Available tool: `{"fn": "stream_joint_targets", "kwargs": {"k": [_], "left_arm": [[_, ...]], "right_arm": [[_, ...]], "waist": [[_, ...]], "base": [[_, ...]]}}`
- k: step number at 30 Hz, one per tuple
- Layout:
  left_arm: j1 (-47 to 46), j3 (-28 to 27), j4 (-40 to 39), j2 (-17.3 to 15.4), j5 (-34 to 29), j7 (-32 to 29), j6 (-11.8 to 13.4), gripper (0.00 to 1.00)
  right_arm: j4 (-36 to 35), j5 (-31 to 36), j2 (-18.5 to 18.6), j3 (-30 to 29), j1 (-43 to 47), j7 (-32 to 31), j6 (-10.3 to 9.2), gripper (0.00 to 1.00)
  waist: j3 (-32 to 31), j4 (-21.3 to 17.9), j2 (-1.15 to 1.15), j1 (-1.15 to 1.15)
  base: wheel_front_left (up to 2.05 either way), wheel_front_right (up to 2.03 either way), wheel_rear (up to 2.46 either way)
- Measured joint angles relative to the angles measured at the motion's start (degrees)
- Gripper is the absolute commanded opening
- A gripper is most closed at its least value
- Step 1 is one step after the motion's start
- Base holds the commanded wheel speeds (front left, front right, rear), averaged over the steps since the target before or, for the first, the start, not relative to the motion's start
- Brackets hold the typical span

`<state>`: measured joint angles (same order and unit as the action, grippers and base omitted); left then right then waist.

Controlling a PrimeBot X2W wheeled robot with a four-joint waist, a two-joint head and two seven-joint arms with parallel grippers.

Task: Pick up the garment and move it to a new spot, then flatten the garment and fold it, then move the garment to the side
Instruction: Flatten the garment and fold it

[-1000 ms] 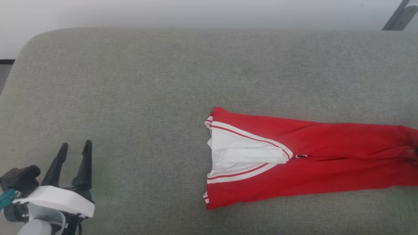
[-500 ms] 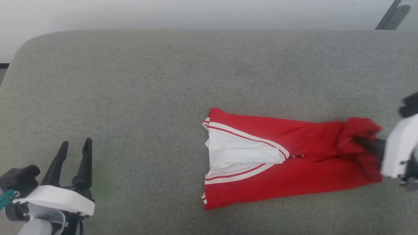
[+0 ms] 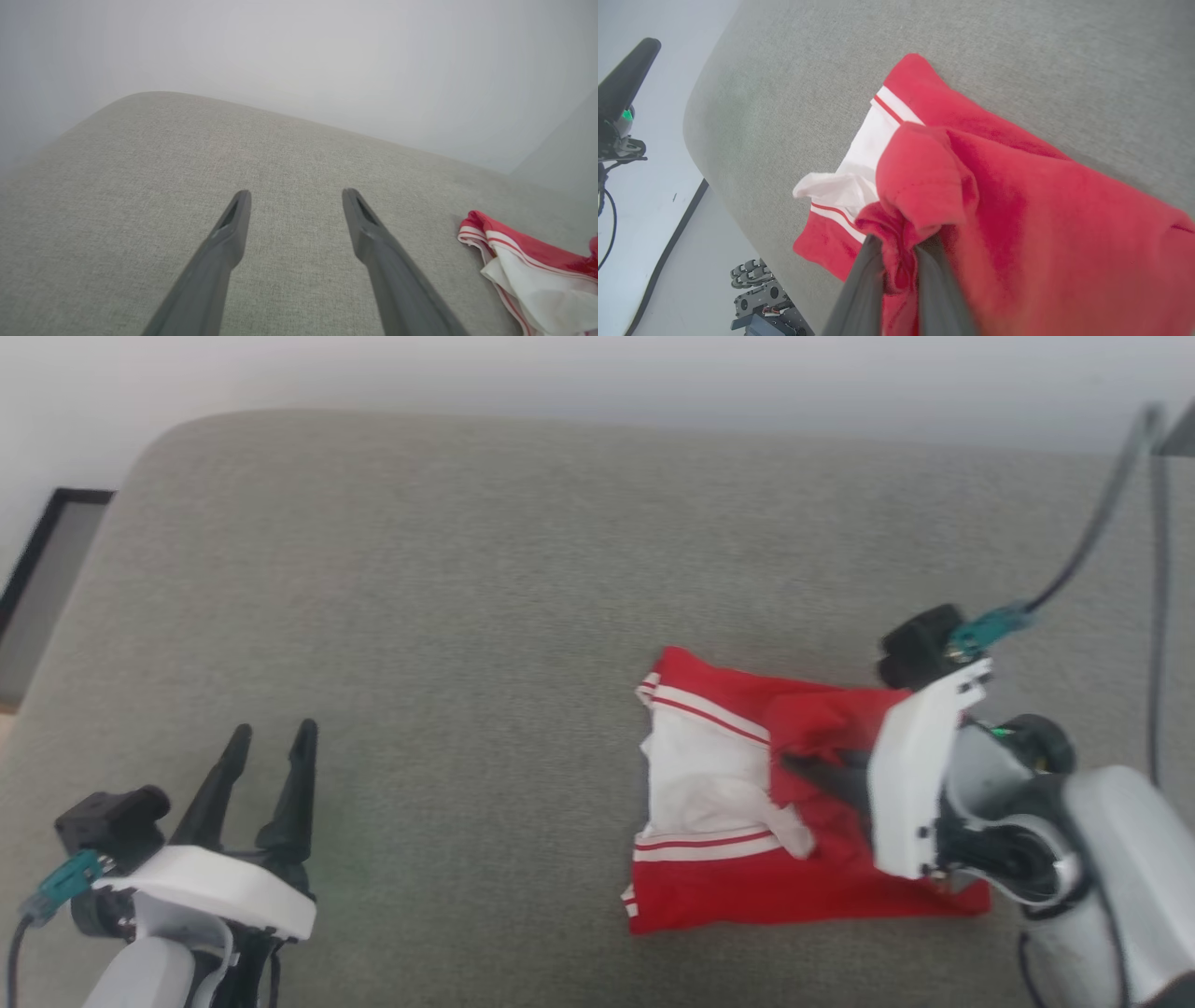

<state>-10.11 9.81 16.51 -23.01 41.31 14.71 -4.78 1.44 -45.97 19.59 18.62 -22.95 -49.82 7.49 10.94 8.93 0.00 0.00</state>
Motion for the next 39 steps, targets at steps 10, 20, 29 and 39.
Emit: {"fn": "stream_joint_targets", "kwargs": {"k": [10,20,29,39], "left_arm": [[-2.41,1.86,2.98,1.35,-0.08,-0.01,-1.07,1.00],[-2.17,-0.05,3.91,0.97,-0.04,0.11,-1.62,1.00],[0.28,-3.12,3.21,-0.32,-0.07,0.27,-1.64,1.00],[2.07,-5.05,2.58,-1.52,-0.92,0.27,-1.78,1.00]], "right_arm": [[8.59,0.09,-2.53,8.12,-4.53,4.24,0.00,0.35],[6.13,-3.43,-0.26,8.37,-6.14,6.55,0.00,1.00],[3.20,-0.70,6.42,-0.71,-3.33,14.38,0.00,1.00],[4.46,2.83,10.42,-7.25,2.40,30.34,0.00,1.00]], "waist": [[-0.67,3.91,0.00,0.00],[-1.79,1.43,0.00,0.00],[-3.04,-3.63,0.00,0.00],[-4.57,-8.23,0.00,0.00]], "base": [[0.00,0.00,0.00],[0.00,0.00,0.00],[0.00,0.00,0.00],[0.00,0.00,0.00]]}}
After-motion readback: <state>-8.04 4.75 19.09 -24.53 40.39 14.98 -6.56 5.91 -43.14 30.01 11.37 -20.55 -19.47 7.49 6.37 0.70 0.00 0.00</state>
